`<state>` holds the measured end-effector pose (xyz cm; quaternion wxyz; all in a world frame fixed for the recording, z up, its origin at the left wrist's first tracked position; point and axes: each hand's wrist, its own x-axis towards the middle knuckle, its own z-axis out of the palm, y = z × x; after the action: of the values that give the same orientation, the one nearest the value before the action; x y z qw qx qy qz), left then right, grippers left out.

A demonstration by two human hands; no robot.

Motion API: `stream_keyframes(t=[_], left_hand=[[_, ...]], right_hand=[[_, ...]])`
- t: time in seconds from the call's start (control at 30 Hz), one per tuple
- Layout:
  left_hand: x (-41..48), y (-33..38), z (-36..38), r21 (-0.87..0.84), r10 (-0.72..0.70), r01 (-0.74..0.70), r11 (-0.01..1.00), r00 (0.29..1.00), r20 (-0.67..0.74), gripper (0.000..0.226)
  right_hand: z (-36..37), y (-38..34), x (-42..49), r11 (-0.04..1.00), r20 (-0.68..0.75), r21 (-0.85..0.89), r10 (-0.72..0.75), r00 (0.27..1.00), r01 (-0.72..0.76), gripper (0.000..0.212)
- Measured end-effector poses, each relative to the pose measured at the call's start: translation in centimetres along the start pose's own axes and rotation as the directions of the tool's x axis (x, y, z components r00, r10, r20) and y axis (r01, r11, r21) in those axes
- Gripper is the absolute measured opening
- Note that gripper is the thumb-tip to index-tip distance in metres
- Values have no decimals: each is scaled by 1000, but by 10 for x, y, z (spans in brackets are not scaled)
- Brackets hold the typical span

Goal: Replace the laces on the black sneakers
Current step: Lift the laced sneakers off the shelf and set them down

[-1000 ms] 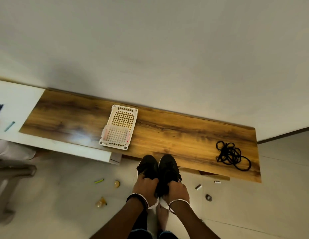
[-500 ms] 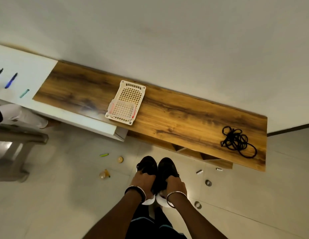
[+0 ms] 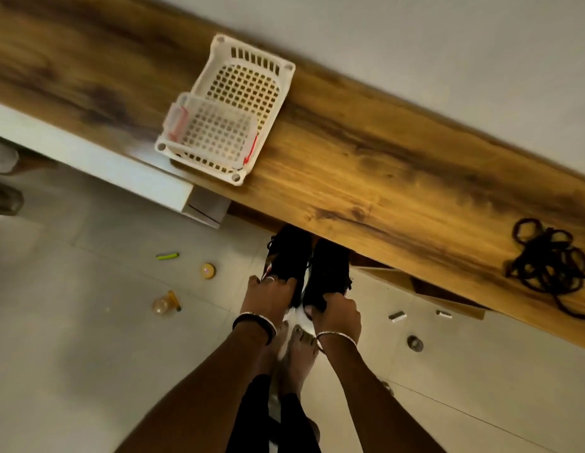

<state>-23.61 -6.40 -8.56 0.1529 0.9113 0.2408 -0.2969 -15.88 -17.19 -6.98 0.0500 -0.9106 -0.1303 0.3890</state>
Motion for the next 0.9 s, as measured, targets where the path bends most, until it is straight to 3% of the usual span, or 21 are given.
stream_keyframes(t=[0.13,0.37,0.67,0.9], left_hand=[[61,-18,43,-26,-9,7,1000,997,-75,40],[134,-28,94,14,25,-23,1000,975,-219,48],[203,-28,132,74,76,-55,996,943,-324,52],[237,-29,143,-58,38,-61,996,940,-339,49]], right_hand=[[42,-1,64,1000,-92,-15,10,996,-12,19],[86,-6,141,999,-242,38,11,970,-2,27],[112,7,213,998,-288,-38,-58,956,49,24],[112,8,238,991,-329,-53,-137,934,127,28]])
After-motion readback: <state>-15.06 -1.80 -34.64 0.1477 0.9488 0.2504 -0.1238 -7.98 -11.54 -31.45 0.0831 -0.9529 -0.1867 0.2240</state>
